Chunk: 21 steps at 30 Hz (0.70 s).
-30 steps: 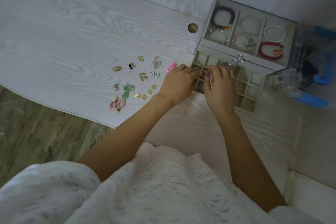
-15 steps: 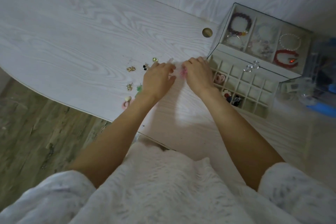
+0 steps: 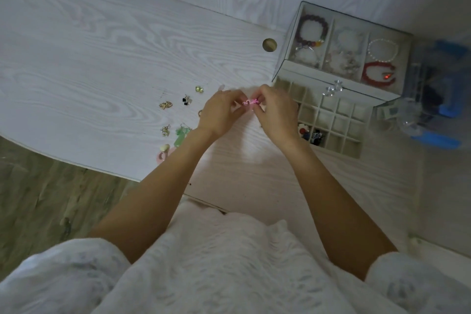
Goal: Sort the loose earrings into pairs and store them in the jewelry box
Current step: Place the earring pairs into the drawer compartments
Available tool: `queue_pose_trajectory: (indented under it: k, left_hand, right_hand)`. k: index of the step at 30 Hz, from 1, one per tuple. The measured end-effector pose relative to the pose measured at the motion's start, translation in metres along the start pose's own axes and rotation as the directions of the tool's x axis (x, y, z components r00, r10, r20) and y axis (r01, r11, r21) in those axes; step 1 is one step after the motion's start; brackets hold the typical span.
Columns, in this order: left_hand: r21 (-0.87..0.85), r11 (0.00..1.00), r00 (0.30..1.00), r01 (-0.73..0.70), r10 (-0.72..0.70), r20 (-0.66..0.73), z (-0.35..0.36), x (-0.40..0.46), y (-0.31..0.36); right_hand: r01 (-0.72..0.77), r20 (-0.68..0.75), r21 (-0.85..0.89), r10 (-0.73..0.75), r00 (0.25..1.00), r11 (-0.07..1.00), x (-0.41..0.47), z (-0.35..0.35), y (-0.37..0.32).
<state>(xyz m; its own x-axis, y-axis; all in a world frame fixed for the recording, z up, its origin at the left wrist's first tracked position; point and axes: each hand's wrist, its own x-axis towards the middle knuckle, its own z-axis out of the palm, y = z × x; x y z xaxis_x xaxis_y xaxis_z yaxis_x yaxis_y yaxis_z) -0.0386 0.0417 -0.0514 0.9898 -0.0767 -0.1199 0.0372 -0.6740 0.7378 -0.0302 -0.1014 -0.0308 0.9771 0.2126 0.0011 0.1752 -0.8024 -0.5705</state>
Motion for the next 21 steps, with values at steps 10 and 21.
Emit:
queue_pose_trajectory:
  k: [10, 21]
  left_hand:
    - [-0.226, 0.959, 0.984, 0.172, -0.179, -0.012, 0.027, 0.046, 0.048]
    - [0.138, 0.990, 0.996, 0.028, -0.016, -0.085, 0.036, 0.062, 0.042]
  right_hand:
    - [-0.243, -0.177, 0.362, 0.322, 0.930, 0.900, 0.012, -0.034, 0.041]
    - [-0.187, -0.312, 0.213, 0.249, 0.917, 0.959, 0.012, -0.009, 0.050]
